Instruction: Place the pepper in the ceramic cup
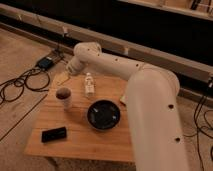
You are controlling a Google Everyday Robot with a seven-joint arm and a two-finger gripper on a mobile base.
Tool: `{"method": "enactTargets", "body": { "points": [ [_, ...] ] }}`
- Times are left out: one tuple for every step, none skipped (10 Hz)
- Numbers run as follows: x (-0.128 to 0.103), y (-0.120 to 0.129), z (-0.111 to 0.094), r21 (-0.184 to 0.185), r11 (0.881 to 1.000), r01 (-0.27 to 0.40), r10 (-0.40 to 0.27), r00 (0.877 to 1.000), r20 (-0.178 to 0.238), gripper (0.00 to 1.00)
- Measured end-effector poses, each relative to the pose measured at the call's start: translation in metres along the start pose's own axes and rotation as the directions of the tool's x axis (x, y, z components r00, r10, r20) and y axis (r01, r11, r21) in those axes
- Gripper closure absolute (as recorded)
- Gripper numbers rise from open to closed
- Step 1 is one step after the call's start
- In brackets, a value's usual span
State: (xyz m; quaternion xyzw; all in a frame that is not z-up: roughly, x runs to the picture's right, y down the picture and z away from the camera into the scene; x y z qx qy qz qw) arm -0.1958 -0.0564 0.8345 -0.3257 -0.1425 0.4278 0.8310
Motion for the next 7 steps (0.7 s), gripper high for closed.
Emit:
{"method": "enactTargets", "body": {
  "points": [
    [0.010, -0.015, -0.006, 0.043, 0.999, -0.022, 0.023, 0.999, -0.026, 0.20],
    [0.019, -0.029, -0.015, 0.086, 0.995, -0.051, 0.055, 0.997, -0.047, 0.20],
    [0.026, -0.038, -0.020, 0.109, 0.992, -0.069, 0.075, 0.996, -0.056, 0.20],
    [0.025, -0.037, -0.019, 0.108, 0.992, -0.068, 0.074, 0.996, -0.056, 0.20],
    [0.024, -0.034, -0.018, 0.104, 0.992, -0.064, 0.071, 0.996, -0.056, 0.20],
    [0.024, -0.034, -0.017, 0.105, 0.992, -0.064, 0.070, 0.996, -0.057, 0.20],
    [0.024, -0.035, -0.018, 0.106, 0.992, -0.065, 0.071, 0.996, -0.056, 0.20]
  ]
}}
